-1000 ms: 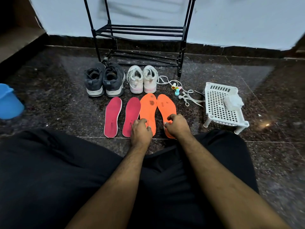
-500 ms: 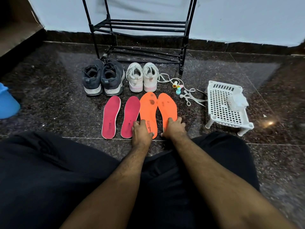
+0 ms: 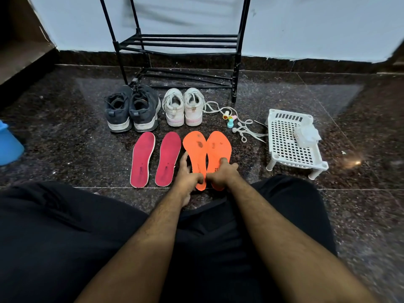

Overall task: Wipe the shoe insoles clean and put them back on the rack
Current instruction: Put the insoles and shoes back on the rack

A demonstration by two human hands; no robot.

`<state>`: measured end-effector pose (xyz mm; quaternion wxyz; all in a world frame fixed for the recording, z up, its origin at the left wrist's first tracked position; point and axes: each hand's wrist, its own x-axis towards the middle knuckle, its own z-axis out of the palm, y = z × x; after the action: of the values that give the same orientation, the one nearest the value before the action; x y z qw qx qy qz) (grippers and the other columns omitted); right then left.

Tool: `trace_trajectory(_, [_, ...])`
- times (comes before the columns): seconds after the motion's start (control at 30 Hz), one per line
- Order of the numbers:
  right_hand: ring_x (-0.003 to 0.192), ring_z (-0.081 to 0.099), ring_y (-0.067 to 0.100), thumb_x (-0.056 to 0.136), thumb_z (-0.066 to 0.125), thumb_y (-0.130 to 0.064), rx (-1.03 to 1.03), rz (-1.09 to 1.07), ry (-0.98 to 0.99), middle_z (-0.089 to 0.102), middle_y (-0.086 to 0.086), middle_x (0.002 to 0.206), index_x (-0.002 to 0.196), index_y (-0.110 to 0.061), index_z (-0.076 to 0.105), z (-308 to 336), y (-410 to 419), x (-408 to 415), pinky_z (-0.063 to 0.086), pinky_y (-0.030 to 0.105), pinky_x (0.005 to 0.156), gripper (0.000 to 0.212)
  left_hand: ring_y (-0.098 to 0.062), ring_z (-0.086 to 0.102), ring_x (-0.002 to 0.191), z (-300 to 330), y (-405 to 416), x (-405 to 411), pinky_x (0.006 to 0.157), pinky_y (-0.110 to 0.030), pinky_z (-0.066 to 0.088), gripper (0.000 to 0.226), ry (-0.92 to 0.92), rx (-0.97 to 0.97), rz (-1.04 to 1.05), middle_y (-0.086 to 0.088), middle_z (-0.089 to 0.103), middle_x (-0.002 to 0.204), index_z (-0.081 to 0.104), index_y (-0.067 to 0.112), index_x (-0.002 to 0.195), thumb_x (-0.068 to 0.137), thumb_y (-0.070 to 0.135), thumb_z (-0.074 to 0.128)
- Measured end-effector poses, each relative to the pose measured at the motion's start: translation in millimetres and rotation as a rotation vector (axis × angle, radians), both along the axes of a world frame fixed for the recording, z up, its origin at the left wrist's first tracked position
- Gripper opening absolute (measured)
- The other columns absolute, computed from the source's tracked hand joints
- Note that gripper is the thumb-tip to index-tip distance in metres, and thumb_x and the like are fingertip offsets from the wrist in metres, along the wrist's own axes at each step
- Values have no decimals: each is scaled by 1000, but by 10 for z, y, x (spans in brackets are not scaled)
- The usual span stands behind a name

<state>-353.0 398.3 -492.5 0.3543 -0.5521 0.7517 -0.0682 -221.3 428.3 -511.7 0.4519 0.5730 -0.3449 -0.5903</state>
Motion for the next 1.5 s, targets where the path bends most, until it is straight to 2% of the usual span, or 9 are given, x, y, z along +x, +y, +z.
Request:
trace_trajectory(0.2, [116,53,39,79,70,-46,-124,-23,-35,36,19,132,136,-8,41,134,106,-35,48,40,96,74,-23,60,89,144,38,63,54,-24,34,98,156,35,106,2,67,119,32,48,147,69,-12,43])
trace_trajectory(0.33, [115,52,39,79,70,-43,-231,-43,-69,36,18,130,135,-6,40,241,225,-39,49,43,97,74,-21,61,82,205,100,84,61,-29,42,78,250,19,85,6,76,96,59,32,135,73,-12,43])
trace_trajectory(0.5, [116,50,40,76,72,-37,-377,-40,-95,37,18,127,134,-7,40,375,419,-44,47,43,101,72,-14,59,68,309,247,119,58,-28,46,72,186,-72,139,-3,73,95,61,31,132,77,-14,50])
trace_trajectory(0.6, [122,46,38,76,73,-34,-462,-26,-135,37,17,131,143,-10,36,454,565,-41,43,41,105,80,-14,67,83,374,339,122,79,-29,57,53,220,-178,129,-4,76,103,60,22,135,90,-5,62])
trace_trajectory(0.73, [127,43,34,76,71,-36,-537,-4,-210,34,13,134,153,-13,26,537,744,-37,39,42,109,92,-22,68,103,434,458,160,98,-42,52,39,188,-239,142,-7,74,116,69,20,126,90,4,70])
trace_trajectory(0.93, [129,40,29,70,64,-44,-649,4,-272,32,8,133,154,-15,24,740,955,24,37,42,112,98,-17,70,97,782,572,168,87,-37,58,60,238,-285,170,-14,69,123,55,20,138,90,-15,58])
trace_trajectory(1.17, [126,41,22,77,72,-32,-792,69,-276,32,4,128,153,-25,28,1216,984,85,37,36,111,88,-26,61,121,1261,537,338,97,-51,52,72,207,-469,156,-5,61,137,54,32,132,79,-16,62])
trace_trajectory(1.33, [126,43,24,77,73,-31,-847,99,-265,32,6,128,151,-19,34,1641,865,110,37,35,112,85,-22,59,124,1626,476,396,96,-42,53,90,203,-623,81,-3,58,138,42,25,142,65,-14,66])
trace_trajectory(1.5, [126,43,25,77,71,-40,-873,128,-226,31,4,129,153,-17,32,1926,620,64,38,41,112,89,-16,59,125,1929,279,403,92,-39,55,94,236,-660,-13,10,63,133,38,30,150,76,-20,66])
